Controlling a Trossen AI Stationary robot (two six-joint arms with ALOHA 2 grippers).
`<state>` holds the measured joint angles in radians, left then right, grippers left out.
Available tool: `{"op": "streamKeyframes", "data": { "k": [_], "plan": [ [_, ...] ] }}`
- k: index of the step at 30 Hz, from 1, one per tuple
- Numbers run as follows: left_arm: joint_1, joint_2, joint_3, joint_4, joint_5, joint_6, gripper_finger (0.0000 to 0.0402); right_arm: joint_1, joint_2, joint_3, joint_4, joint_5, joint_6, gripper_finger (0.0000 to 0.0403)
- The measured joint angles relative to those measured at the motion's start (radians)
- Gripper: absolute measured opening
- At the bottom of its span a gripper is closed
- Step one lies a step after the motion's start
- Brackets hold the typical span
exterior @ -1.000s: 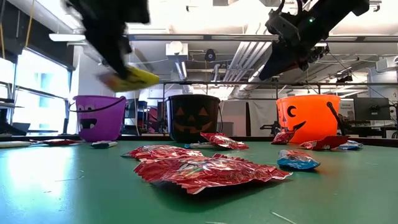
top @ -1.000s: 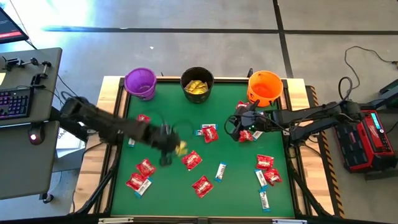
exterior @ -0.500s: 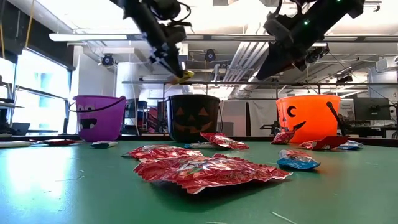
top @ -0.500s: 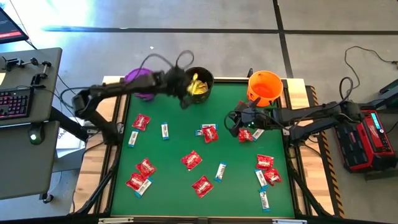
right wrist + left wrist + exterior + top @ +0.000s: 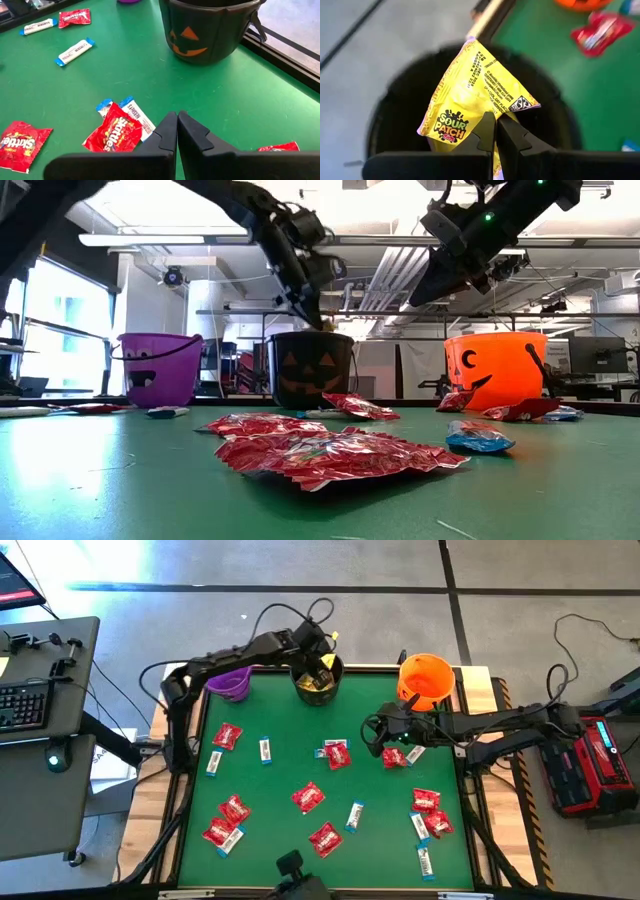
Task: Sort candy by brand, put in halloween buckets
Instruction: Put the yellow candy pack into the black bucket
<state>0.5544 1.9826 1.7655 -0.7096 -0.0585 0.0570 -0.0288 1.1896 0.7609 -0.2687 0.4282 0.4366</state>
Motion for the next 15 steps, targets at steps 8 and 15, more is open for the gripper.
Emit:
{"op": "streamKeyframes", "data": {
  "k": [8, 15],
  "plan": [
    [0.009, 0.063, 0.008, -0.069, 0.002, 0.0, 0.0, 0.0, 0.0, 0.0, 0.0, 0.0, 0.0, 0.0],
    [0.002, 0.066, 0.008, -0.076, -0.003, -0.001, 0.0026, -0.001, 0.0, 0.0, -0.001, -0.019, 0.004, 0.0]
  ]
}}
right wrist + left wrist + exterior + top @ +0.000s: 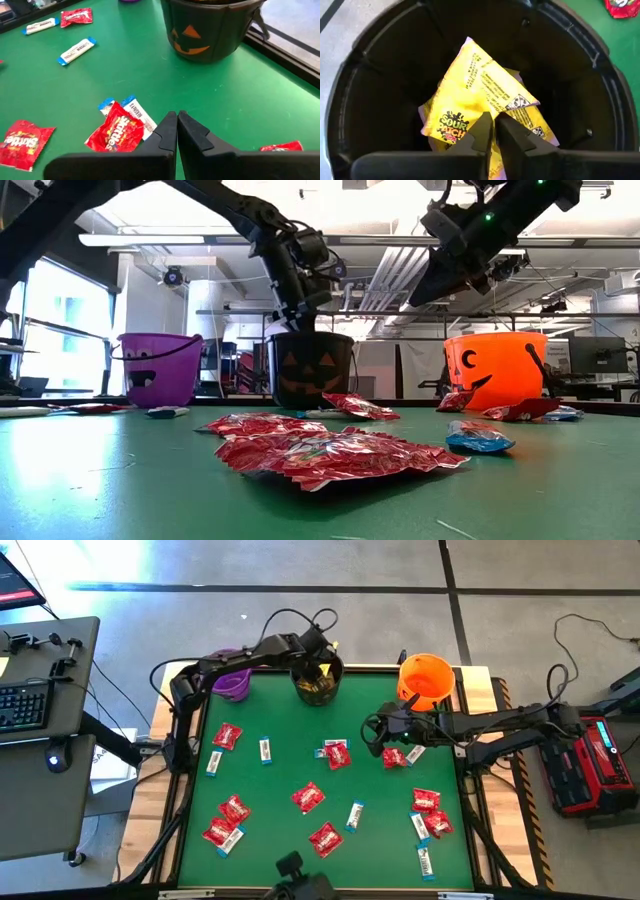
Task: Sort candy by brand, put in halloween buckets
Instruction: Put the yellow candy pack into the black bucket, then put the blue chocolate bar into the orange bucket
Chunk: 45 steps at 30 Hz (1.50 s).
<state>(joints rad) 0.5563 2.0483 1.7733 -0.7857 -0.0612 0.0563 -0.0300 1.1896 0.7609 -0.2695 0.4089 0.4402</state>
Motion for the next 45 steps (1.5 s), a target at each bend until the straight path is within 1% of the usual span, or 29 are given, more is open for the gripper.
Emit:
{"op": "streamKeyframes", "data": {
  "k": [6, 8, 11, 13, 15, 20, 22, 25, 28, 32, 37, 39, 41, 43, 45],
  "plan": [
    [-0.017, 0.0, 0.0, -0.005, 0.028, -0.015, 0.0086, -0.016, 0.0, 0.0, 0.005, -0.002, 0.032, 0.0],
    [-0.024, 0.0, 0.0, -0.005, 0.027, -0.025, 0.0107, -0.026, 0.0, 0.0, 0.005, -0.023, 0.041, 0.0],
    [-0.035, -0.003, 0.0, -0.006, 0.027, -0.029, 0.0126, -0.037, 0.0, 0.0, -0.002, -0.034, 0.034, 0.0006],
    [-0.047, -0.004, 0.0, -0.001, 0.024, -0.029, 0.0126, -0.038, -0.005, 0.0, -0.026, -0.033, 0.008, 0.0014],
    [-0.064, -0.007, 0.0, 0.003, 0.017, -0.031, 0.0117, -0.038, -0.014, 0.001, -0.054, -0.028, 0.005, 0.0026],
    [-0.117, -0.029, -0.002, 0.043, -0.074, -0.02, 0.0071, -0.033, -0.076, 0.005, -0.162, -0.034, 0.077, 0.0068],
    [-0.13, -0.048, -0.002, 0.068, -0.081, -0.022, 0.0051, -0.028, -0.103, 0.005, -0.206, -0.037, 0.122, 0.0085],
    [-0.148, -0.079, -0.002, 0.105, -0.083, -0.04, 0.0025, -0.012, -0.142, 0.005, -0.277, -0.041, 0.231, 0.011],
    [-0.163, -0.114, -0.002, 0.133, -0.083, -0.061, 0.0006, 0.015, -0.165, 0.005, -0.375, -0.041, 0.399, 0.0131],
    [-0.183, -0.156, -0.002, 0.162, -0.084, -0.094, 0.0002, 0.062, -0.157, 0.005, -0.57, -0.041, 0.703, 0.0152],
    [-0.22, -0.173, -0.002, 0.167, -0.084, -0.116, 0.0003, 0.128, -0.127, -0.033, -0.777, -0.044, 1.083, 0.0161],
    [-0.236, -0.176, -0.002, 0.164, -0.084, -0.125, 0.0003, 0.144, -0.12, -0.062, -0.805, -0.075, 1.196, 0.0161],
    [-0.25, -0.176, -0.002, 0.164, -0.085, -0.132, 0.0003, 0.152, -0.116, -0.098, -0.8, -0.11, 1.277, 0.0161],
    [-0.265, -0.176, -0.002, 0.164, -0.102, -0.134, 0.0003, 0.16, -0.116, -0.14, -0.78, -0.127, 1.339, 0.0161],
    [-0.278, -0.176, -0.002, 0.164, -0.127, -0.134, 0.0003, 0.162, -0.115, -0.185, -0.725, -0.127, 1.375, 0.0161]
  ]
}}
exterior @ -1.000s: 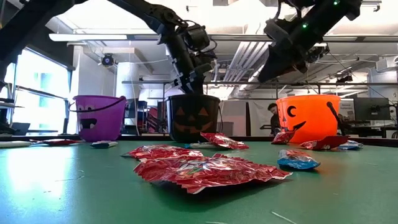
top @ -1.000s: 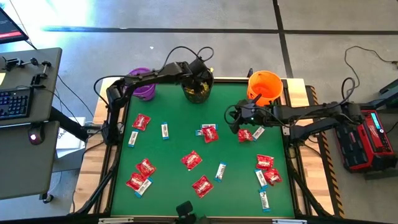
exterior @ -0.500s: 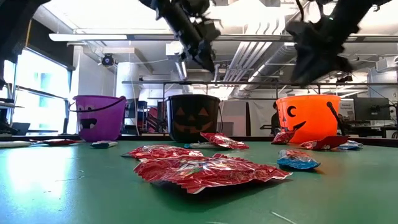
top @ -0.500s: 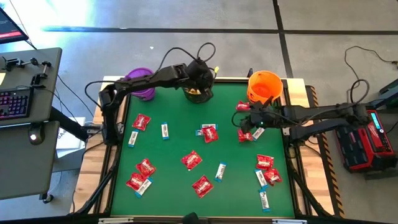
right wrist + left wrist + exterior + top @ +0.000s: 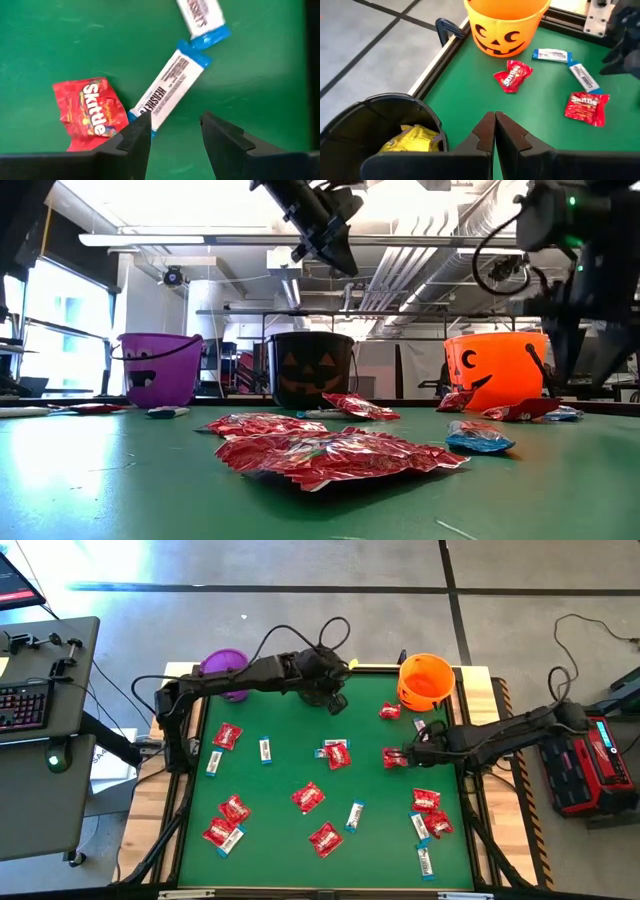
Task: Sort candy by brand, put in halloween buckets
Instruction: Put the blue chocolate bar into the orange bucket
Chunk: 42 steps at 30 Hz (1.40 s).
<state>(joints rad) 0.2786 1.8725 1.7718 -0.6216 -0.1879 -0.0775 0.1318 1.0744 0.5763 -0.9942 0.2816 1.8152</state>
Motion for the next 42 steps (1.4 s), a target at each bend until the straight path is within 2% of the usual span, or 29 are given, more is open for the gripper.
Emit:
{"op": "streamKeyframes", "data": {
  "k": [7, 13, 20, 25, 32, 42],
  "plan": [
    [-0.019, 0.0, 0.0, -0.003, -0.015, -0.004, 0.0003, 0.0, 0.0, -0.15, 0.221, 0.003, 0.049, 0.0161],
    [-0.03, 0.0, 0.0, -0.016, -0.033, -0.017, 0.0003, 0.001, -0.002, -0.191, 0.236, 0.046, 0.072, 0.0161],
    [-0.05, 0.0, 0.0, -0.018, -0.033, -0.027, 0.0003, 0.0, 0.0, -0.195, 0.227, 0.123, 0.016, 0.0158],
    [-0.06, 0.0, 0.0, -0.017, -0.032, -0.053, 0.0003, 0.0, 0.0, -0.196, 0.228, 0.137, 0.0, 0.012],
    [-0.083, 0.0, 0.0, 0.001, -0.029, -0.085, 0.0003, 0.0, 0.0, -0.196, 0.231, 0.146, -0.072, 0.0012],
    [-0.125, -0.008, -0.068, 0.129, 0.021, -0.132, 0.0003, 0.011, -0.001, -0.154, 0.252, 0.112, -0.18, 0.0001]
  ]
}}
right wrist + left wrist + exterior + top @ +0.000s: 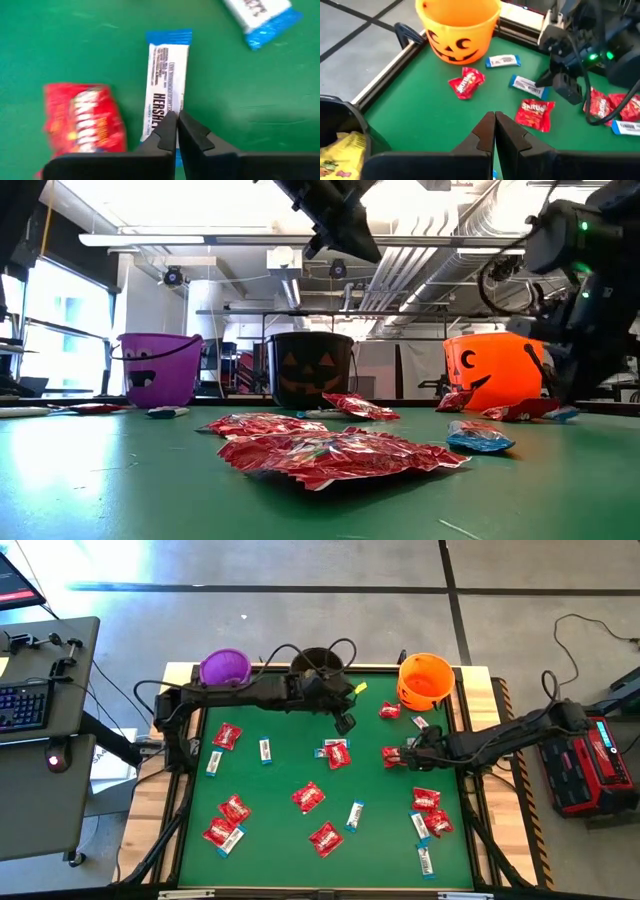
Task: Sort candy by brand, put in halloween buckets
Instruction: Put the blue chocolate bar into the orange bucket
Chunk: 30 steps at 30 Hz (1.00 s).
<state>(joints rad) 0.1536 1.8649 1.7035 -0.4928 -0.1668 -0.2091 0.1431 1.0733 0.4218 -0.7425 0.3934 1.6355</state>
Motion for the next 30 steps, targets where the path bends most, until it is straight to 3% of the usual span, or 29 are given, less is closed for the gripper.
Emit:
{"op": "streamKeyframes", "data": {
  "k": [14, 20, 24, 30],
  "plan": [
    [-0.077, -0.019, -0.114, 0.196, 0.002, -0.052, 0.0003, 0.033, -0.001, 0.198, -0.071, 0.062, -0.185, 0.0],
    [-0.097, -0.019, -0.117, 0.205, 0.004, -0.044, 0.0003, 0.033, -0.001, 0.251, -0.12, 0.059, -0.291, 0.0007],
    [-0.103, -0.019, -0.117, 0.202, 0.006, -0.05, 0.0003, 0.01, 0.017, 0.251, -0.114, 0.031, -0.386, 0.005],
    [-0.105, -0.019, -0.117, 0.199, 0.012, -0.052, 0.0003, -0.052, 0.107, 0.251, -0.096, 0.051, -0.432, 0.0171]
  ]
}}
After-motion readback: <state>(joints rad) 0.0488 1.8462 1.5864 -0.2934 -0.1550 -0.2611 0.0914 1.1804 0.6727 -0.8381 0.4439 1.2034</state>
